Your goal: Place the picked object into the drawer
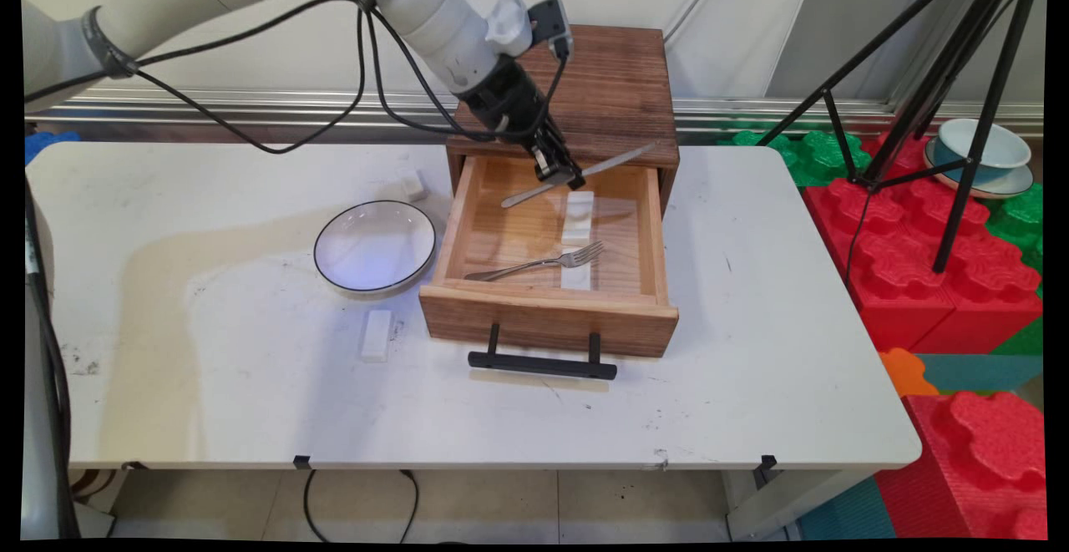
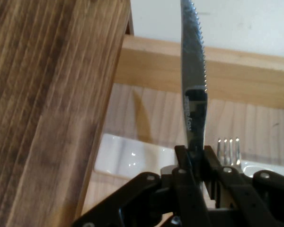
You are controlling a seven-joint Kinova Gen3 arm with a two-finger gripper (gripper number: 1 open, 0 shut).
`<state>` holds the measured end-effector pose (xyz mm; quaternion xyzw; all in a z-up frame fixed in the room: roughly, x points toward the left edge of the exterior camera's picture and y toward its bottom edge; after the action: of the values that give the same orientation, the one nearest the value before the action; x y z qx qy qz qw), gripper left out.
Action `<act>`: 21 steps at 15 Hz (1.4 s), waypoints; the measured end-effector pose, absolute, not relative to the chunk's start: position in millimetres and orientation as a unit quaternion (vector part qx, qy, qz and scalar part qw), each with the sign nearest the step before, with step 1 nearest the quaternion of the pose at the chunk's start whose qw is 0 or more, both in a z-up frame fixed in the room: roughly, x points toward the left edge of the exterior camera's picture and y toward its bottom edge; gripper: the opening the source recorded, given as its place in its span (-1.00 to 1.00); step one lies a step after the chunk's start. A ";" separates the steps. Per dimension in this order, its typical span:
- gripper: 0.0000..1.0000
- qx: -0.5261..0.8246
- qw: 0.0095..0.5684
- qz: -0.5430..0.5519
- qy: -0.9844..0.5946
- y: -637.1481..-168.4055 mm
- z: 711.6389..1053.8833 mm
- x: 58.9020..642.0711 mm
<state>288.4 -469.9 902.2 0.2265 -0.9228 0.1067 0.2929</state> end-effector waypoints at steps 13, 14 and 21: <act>-1.00 0.226 0.248 0.091 -0.937 -481.0 853.4 296.7; -1.00 0.227 0.245 0.090 -0.938 -481.2 849.7 298.4; -1.00 0.230 0.233 0.085 -0.941 -482.5 834.5 306.8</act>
<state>306.8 -482.5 834.5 0.2300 -0.9411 0.0849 0.2328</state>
